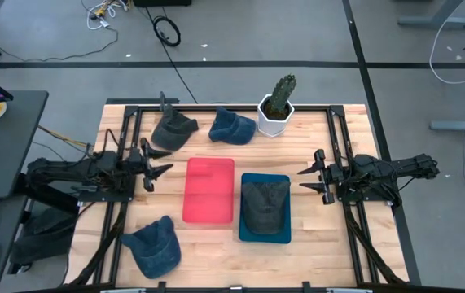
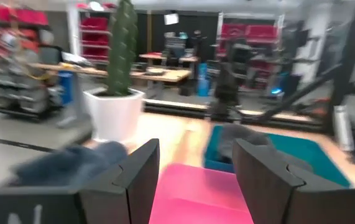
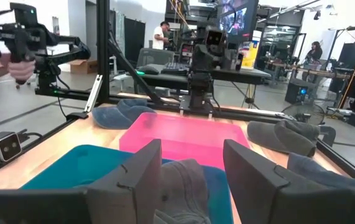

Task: Pick & Place hat
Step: Put the black cap into the blue bin

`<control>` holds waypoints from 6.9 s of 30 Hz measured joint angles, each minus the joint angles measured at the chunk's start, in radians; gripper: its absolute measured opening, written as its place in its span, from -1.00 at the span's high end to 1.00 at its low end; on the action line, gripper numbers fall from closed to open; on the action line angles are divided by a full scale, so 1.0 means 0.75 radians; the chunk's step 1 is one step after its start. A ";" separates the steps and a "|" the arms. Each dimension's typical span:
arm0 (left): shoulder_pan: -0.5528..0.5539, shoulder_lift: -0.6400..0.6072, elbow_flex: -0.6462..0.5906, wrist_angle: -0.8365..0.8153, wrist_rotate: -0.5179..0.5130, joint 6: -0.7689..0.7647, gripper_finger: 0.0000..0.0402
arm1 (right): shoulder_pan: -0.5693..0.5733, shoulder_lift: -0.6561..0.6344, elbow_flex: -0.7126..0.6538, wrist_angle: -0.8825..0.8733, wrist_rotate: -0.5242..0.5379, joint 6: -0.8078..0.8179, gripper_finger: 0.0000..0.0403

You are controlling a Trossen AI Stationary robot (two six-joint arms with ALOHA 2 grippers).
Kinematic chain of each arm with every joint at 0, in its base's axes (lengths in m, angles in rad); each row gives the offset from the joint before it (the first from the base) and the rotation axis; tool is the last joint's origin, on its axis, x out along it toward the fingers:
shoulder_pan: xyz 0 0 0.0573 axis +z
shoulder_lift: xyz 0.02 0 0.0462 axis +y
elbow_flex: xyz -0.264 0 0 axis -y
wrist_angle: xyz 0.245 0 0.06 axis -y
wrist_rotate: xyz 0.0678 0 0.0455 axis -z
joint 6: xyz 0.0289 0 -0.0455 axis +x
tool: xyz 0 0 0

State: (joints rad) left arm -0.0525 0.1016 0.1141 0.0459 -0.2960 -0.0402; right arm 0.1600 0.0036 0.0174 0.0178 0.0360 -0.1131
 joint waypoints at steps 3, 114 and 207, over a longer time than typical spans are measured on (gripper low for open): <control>0.000 0.073 0.144 -0.135 -0.073 0.107 -0.03 | 0.000 0.000 0.000 0.000 0.000 0.000 0.13; 0.767 1.896 1.726 -1.346 0.410 0.334 0.98 | 0.000 0.000 0.000 0.000 0.001 -0.001 0.13; -0.175 2.185 1.745 -0.506 0.400 -0.171 0.99 | 0.001 0.004 0.001 0.006 0.000 0.000 0.13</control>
State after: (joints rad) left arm -0.1838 1.7401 1.4227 -0.3333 0.0041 -0.1685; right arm 0.1604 0.0067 0.0177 0.0219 0.0360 -0.1134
